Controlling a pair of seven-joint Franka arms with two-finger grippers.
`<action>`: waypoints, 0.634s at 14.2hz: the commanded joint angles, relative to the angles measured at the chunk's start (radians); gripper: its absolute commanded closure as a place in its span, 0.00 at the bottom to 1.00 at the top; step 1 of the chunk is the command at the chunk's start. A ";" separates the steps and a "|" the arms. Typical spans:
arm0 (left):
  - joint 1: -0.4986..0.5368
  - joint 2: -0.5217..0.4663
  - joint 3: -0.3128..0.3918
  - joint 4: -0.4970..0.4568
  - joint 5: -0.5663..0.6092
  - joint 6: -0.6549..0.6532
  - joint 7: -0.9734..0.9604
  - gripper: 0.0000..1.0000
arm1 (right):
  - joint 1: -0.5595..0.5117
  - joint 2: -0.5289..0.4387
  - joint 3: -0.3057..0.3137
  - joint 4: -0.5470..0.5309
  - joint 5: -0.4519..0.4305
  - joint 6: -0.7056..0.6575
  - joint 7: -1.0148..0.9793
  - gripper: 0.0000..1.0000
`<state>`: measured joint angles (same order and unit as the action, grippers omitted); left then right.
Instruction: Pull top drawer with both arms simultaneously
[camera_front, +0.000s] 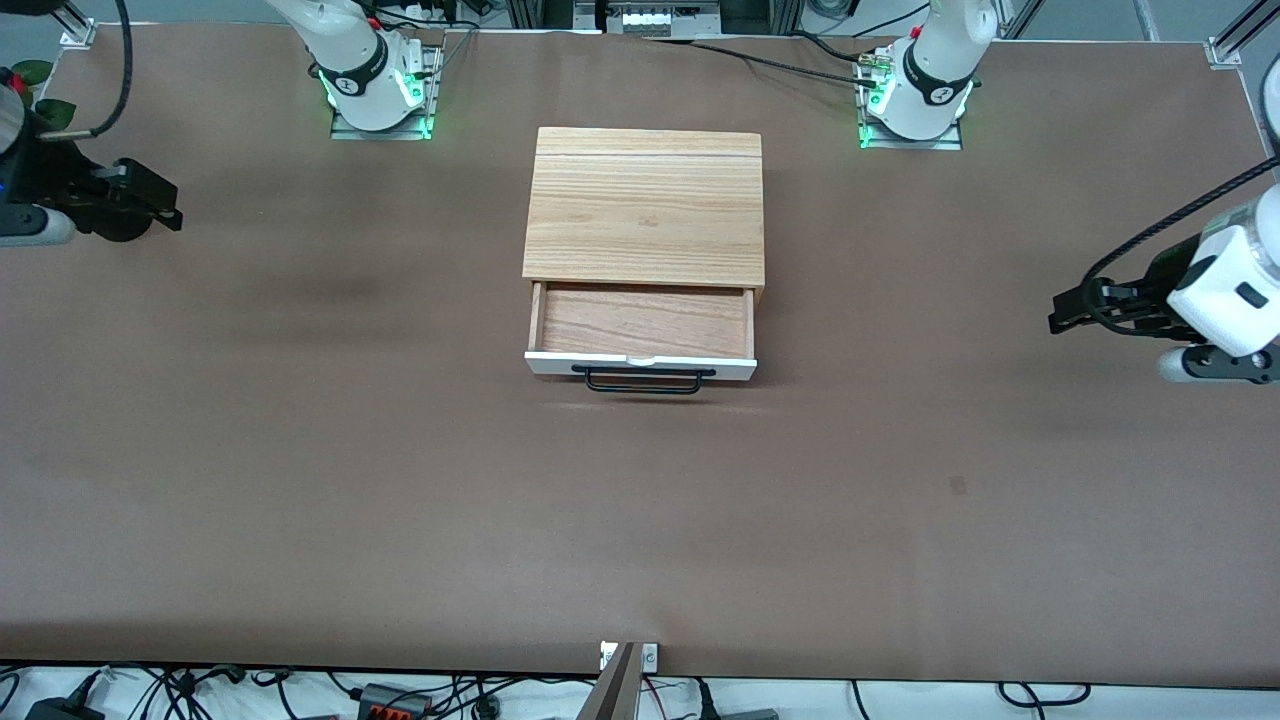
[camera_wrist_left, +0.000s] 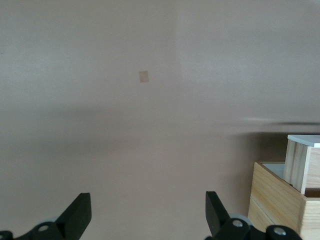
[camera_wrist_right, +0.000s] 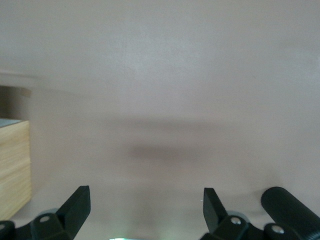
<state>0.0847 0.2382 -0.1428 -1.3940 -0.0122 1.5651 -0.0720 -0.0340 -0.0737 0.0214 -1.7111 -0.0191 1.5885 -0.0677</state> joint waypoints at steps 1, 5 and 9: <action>0.020 -0.207 -0.009 -0.290 0.023 0.123 0.000 0.00 | 0.020 0.002 -0.031 -0.001 0.056 -0.004 0.026 0.00; 0.021 -0.275 -0.011 -0.393 0.017 0.159 0.005 0.00 | 0.026 0.023 -0.029 0.016 0.056 -0.008 0.028 0.00; 0.021 -0.283 -0.009 -0.405 0.017 0.170 0.011 0.00 | 0.032 0.023 -0.023 0.021 0.041 -0.010 0.028 0.00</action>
<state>0.0928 -0.0238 -0.1429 -1.7707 -0.0118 1.7072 -0.0714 -0.0135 -0.0546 0.0030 -1.7105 0.0260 1.5894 -0.0577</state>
